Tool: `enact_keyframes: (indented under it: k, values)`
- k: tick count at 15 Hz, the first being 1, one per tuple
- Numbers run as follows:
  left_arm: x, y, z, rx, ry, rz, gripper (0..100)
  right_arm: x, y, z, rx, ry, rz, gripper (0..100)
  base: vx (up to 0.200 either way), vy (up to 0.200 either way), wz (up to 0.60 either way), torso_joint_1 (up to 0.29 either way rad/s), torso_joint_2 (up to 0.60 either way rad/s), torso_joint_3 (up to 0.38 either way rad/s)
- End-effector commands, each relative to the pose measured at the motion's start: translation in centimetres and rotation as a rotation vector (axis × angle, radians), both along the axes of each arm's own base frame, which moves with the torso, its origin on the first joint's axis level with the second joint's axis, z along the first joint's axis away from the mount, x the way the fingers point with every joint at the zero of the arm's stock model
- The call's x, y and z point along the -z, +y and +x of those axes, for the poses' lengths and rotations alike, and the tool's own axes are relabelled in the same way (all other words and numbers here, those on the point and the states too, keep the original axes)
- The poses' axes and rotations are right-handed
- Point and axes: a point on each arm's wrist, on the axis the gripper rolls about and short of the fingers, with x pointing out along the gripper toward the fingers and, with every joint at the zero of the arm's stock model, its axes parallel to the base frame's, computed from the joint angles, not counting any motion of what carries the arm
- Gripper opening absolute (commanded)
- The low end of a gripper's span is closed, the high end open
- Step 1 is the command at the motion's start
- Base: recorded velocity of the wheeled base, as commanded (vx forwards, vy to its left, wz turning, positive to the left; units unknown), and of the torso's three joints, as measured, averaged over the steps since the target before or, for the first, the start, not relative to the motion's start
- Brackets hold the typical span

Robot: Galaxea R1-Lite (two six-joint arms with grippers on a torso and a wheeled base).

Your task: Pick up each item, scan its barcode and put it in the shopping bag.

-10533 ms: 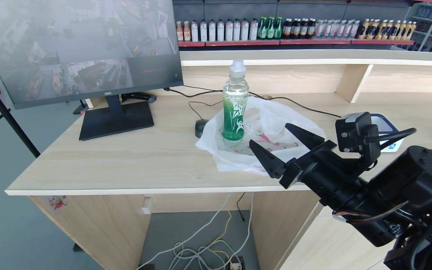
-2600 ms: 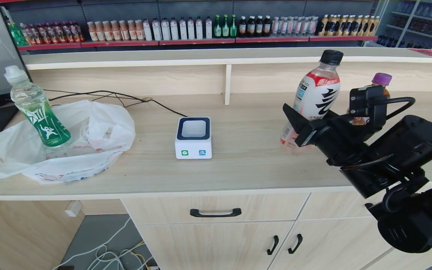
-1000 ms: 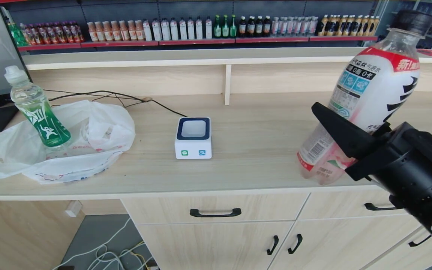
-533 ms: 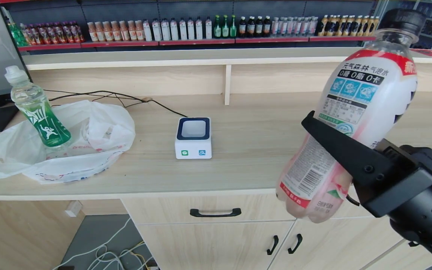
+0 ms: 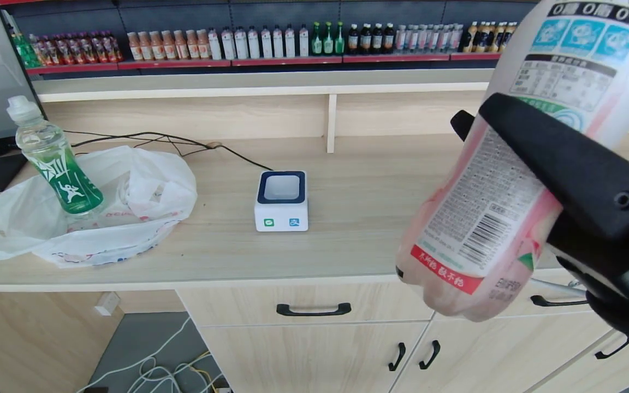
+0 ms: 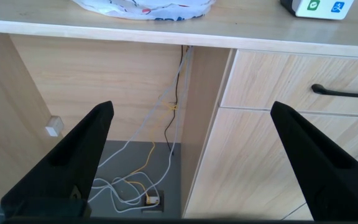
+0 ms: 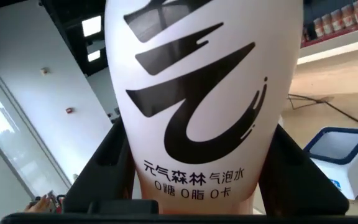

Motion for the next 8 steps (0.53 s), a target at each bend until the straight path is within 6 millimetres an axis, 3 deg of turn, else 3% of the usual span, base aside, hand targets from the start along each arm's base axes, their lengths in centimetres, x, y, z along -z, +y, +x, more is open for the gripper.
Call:
enact_keyframes:
  k: [1,8]
  values:
    - [0.0,0.0,0.0,0.0,0.0,-0.001,100,-1.0,0.6,0.0,-0.067,-0.047,0.009,0,0.0,0.0,0.0,0.0,0.0,0.0]
    - [0.0,0.0,0.0,0.0,0.0,-0.001,100,-0.6,1.6,0.8,-0.079,-0.046,-0.017,0,0.0,0.0,0.0,0.0,0.0,0.0]
